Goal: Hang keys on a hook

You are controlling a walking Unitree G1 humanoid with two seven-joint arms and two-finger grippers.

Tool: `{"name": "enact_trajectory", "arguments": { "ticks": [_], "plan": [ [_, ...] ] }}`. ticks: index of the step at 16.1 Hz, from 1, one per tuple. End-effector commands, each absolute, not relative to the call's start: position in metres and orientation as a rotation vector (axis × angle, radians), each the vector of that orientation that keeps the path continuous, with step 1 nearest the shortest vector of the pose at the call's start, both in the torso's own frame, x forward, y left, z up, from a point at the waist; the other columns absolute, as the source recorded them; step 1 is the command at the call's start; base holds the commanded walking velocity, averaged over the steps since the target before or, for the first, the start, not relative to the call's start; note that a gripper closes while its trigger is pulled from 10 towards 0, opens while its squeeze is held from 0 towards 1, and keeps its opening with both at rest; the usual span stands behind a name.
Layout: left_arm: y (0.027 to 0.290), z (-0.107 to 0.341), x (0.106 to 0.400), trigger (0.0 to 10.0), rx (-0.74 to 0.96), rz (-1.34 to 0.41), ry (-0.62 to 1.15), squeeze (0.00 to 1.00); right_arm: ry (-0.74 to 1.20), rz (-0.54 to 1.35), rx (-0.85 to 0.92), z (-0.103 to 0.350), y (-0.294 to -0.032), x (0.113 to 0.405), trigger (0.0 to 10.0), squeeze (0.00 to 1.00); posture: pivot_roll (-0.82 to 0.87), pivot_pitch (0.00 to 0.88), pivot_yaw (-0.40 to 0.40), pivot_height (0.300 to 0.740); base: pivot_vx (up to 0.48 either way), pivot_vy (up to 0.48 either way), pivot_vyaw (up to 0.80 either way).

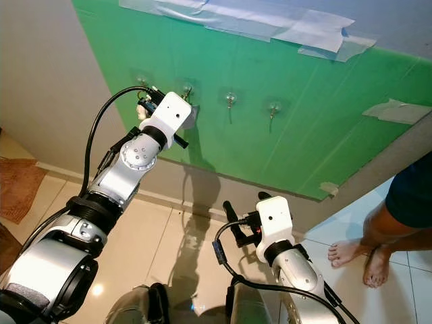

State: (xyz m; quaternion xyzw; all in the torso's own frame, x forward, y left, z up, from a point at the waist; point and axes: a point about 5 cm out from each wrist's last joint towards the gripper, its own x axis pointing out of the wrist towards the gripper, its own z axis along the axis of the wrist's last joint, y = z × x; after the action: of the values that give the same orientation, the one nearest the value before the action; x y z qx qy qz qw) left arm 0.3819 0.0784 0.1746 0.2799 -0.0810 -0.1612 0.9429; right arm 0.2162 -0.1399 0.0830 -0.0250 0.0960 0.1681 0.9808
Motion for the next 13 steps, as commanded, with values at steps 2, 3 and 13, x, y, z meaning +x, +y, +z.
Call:
{"name": "enact_trajectory", "arguments": {
  "ticks": [2,3,13],
  "plan": [
    [0.084,0.181,0.383,0.0,0.557,-0.295,-0.19,0.0,0.201,0.33,-0.046,0.081,-0.142,0.215,10.0,0.0,-0.26,0.179,0.013,0.71,0.0,0.0,0.0],
    [0.085,0.181,0.383,0.0,0.557,-0.292,-0.19,0.0,0.203,0.329,-0.046,0.081,-0.143,0.215,10.0,0.0,-0.26,0.179,0.013,0.71,0.0,0.0,0.0],
    [0.084,0.191,0.38,0.0,0.514,-0.296,-0.233,0.0,0.216,0.324,-0.042,0.074,-0.146,0.215,10.0,0.0,-0.26,0.19,0.012,0.71,0.0,0.0,0.0]
  ]
}}
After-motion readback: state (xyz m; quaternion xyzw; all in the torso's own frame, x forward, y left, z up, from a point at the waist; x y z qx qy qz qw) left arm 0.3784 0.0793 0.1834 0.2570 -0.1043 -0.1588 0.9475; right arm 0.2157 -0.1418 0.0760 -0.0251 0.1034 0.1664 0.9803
